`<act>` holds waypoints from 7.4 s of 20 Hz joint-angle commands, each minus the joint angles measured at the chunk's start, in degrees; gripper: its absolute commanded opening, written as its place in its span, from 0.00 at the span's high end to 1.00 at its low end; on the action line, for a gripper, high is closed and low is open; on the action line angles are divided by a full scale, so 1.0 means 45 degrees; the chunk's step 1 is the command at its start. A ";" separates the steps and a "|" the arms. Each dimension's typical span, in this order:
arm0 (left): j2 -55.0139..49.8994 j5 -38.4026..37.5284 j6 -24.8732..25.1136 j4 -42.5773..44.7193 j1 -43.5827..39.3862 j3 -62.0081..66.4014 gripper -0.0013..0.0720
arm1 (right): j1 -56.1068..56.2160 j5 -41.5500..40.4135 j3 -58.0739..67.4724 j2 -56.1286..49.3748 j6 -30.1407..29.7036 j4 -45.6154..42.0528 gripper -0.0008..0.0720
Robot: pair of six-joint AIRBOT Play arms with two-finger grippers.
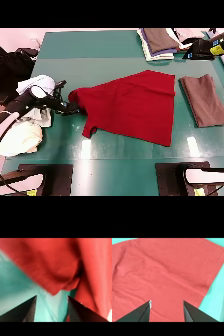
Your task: Fold the shirts.
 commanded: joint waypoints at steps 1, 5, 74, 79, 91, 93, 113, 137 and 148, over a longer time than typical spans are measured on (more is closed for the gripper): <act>-0.0010 0.1574 -0.0325 -0.0219 -0.0627 -0.0452 0.36 | 0.0010 0.0078 -0.0005 0.0107 0.0005 0.0000 0.37; -0.0102 0.2040 -0.0379 -0.0277 -0.0627 -0.0457 0.36 | 0.0015 0.0102 -0.0005 0.0107 0.0010 0.0000 0.37; 0.2312 -0.2939 -0.1685 0.2429 0.0685 0.8223 0.95 | -0.0777 -0.1763 -0.3915 0.2574 -0.0763 -0.1438 0.97; -0.2390 -0.1355 -0.0797 0.2171 0.0685 0.7796 0.95 | 0.0194 -0.3225 -0.3891 -0.1943 -0.0699 -0.1982 0.97; -0.3531 -0.3653 0.0748 0.0685 0.2681 0.6970 0.95 | -0.0777 -0.2647 -0.4061 -0.2025 -0.1001 -0.2001 0.97; -0.3531 -0.3434 0.0748 0.0665 0.2676 0.6377 0.95 | -0.0777 -0.3220 -0.5401 -0.1729 -0.0996 -0.1991 0.97; 0.5464 -0.3317 -0.1627 0.1953 0.2419 -0.4911 0.33 | -0.0860 -0.4435 -1.1434 0.4721 -0.0928 0.0019 0.45; 0.5469 -0.3313 -0.0102 -0.0826 0.2414 -0.4342 0.95 | -0.5333 -0.2132 -1.7131 0.3444 -0.1413 0.0000 0.34; 0.8529 -0.6402 -0.1243 0.0117 0.2414 -0.3784 0.95 | -0.2506 -0.1103 -1.5854 0.5634 -0.2098 0.0015 0.97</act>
